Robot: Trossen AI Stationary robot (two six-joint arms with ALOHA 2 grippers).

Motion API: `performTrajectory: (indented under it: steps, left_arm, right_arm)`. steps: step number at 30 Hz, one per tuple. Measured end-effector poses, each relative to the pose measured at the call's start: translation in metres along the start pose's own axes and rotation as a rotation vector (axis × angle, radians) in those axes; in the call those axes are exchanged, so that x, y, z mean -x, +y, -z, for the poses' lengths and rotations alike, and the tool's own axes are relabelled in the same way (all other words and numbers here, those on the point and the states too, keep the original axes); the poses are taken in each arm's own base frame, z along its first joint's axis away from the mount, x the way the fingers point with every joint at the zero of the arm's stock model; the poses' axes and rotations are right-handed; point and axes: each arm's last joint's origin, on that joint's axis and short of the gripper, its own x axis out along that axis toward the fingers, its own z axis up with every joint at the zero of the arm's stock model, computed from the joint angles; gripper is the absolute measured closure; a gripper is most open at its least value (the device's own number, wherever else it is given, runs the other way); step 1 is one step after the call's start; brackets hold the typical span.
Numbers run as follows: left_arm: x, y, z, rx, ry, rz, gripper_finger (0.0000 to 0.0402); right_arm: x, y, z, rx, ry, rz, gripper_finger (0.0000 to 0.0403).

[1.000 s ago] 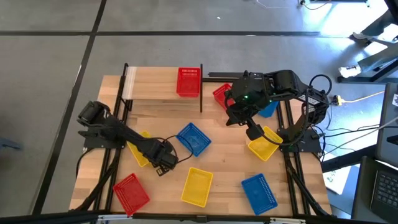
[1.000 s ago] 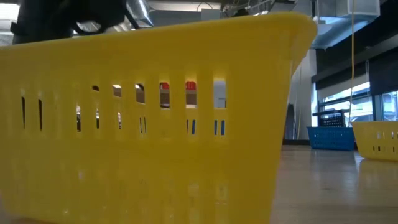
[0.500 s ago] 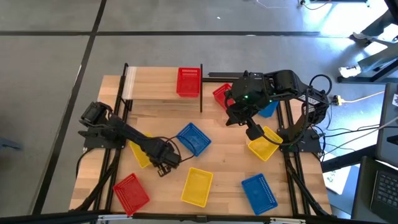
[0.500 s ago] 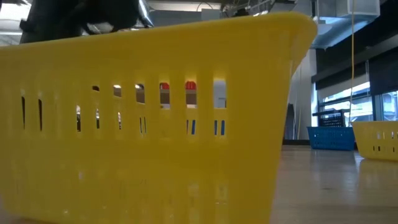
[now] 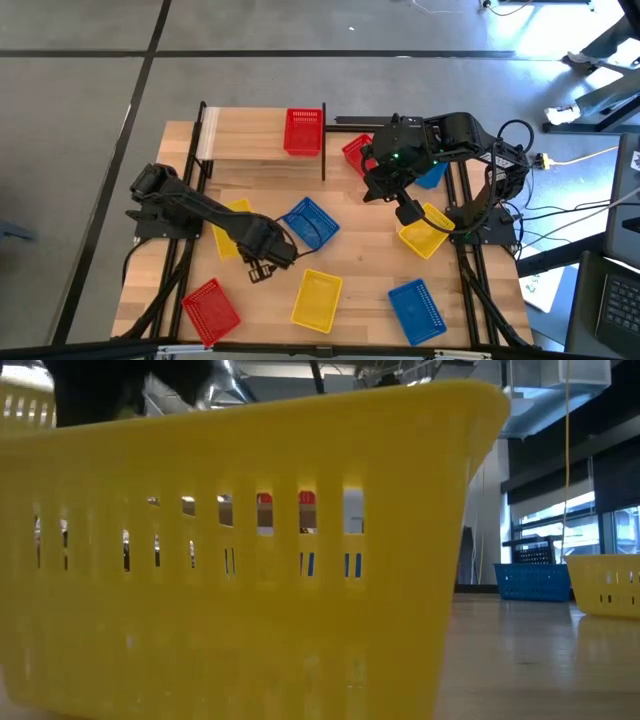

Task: Stack baskets on shelf by color
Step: Put the top left yellow bin on the shelf

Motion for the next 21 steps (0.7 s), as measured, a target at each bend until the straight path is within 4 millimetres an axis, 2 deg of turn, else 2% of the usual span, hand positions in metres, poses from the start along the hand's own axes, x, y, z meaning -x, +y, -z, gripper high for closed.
performTrajectory:
  steps: [3,9,13,17,21]
  left_arm:
    - [0.024,0.006,0.004,-0.030,-0.005,-0.045,0.0401]
    - [0.070,0.007,0.006,-0.095,-0.158,0.072,0.0401]
    - [0.092,0.009,0.004,-0.139,-0.256,0.083,0.0401]
    - [0.105,0.019,-0.004,-0.196,-0.347,0.052,0.0401]
    - [0.106,0.038,-0.021,-0.224,-0.368,-0.005,0.0401]
  right_arm:
    - [0.000,0.000,0.000,0.000,0.000,0.000,0.0403]
    - [0.000,0.000,0.000,0.000,0.000,0.001,0.0403]
    - [0.000,-0.001,0.000,0.003,0.008,0.020,0.0403]
    - [0.000,-0.003,0.001,0.003,0.037,0.089,0.0403]
    - [0.000,-0.004,0.001,0.003,0.050,0.119,0.0403]
